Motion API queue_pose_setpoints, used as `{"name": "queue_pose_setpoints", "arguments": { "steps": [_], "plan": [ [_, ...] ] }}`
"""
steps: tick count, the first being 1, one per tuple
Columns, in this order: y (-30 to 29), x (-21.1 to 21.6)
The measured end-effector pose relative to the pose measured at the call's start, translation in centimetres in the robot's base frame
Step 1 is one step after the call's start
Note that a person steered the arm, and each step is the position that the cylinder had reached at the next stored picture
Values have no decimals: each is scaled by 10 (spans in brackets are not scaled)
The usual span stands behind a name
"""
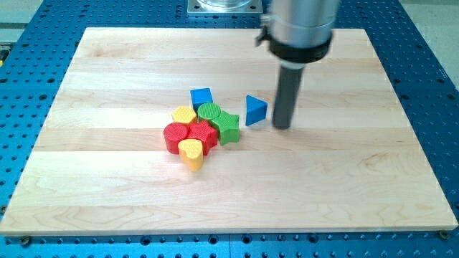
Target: Slide the blue triangle to the top right of the green circle
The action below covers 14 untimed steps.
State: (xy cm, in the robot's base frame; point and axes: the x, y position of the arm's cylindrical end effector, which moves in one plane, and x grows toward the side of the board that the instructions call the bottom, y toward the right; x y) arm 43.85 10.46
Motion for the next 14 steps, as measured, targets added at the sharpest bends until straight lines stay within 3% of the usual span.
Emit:
{"name": "queue_pose_setpoints", "arguments": {
  "steps": [7,8,9,11,14],
  "plan": [
    [-90,-40],
    [-91,-42],
    [-38,-59],
    [-64,-34],
    [-73,-30]
  ]
}}
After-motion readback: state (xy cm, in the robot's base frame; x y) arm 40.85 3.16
